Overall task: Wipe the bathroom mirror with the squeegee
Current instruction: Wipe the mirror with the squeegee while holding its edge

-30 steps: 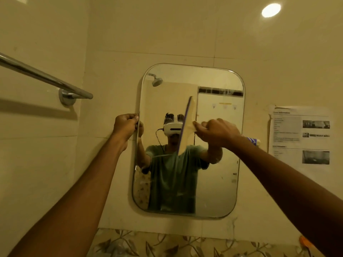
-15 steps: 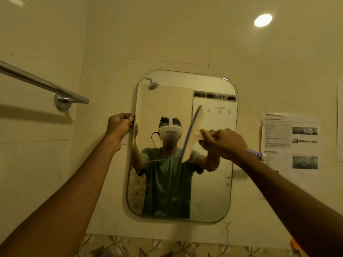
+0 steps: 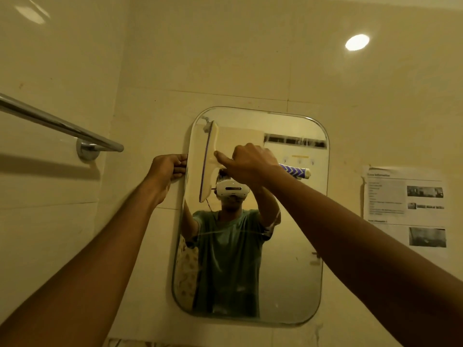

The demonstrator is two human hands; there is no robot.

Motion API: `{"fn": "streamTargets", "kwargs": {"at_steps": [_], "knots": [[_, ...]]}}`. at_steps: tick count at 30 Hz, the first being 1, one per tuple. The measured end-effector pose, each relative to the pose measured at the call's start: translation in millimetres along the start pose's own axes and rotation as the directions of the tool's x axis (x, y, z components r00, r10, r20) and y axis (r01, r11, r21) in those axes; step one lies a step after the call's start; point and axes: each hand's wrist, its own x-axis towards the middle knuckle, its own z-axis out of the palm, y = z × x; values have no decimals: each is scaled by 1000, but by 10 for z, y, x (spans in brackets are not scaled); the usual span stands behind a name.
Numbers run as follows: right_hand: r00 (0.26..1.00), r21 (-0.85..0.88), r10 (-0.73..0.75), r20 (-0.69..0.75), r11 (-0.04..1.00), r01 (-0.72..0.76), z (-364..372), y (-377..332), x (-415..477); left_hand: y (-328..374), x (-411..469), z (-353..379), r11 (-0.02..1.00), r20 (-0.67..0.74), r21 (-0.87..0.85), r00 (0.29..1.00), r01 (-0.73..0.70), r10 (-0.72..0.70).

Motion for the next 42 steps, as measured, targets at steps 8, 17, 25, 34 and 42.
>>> {"fn": "streamTargets", "kwargs": {"at_steps": [8, 17, 25, 34, 42], "knots": [[981, 84, 188, 39, 978, -191, 25, 989, -661, -42, 21, 82, 996, -76, 84, 996, -43, 49], [963, 179, 252, -93, 956, -233, 65, 993, -812, 50, 36, 16, 994, -33, 104, 999, -29, 33], [993, 76, 30, -114, 997, -21, -75, 77, 33, 142, 125, 145, 996, -77, 50, 994, -71, 75], [986, -13, 120, -114, 992, -123, -318, 634, -94, 90, 169, 139, 997, -68, 33, 995, -74, 76], [826, 473, 552, -113, 761, -444, -57, 1414, -852, 57, 93, 267, 991, -183, 73, 975, -113, 124]]}}
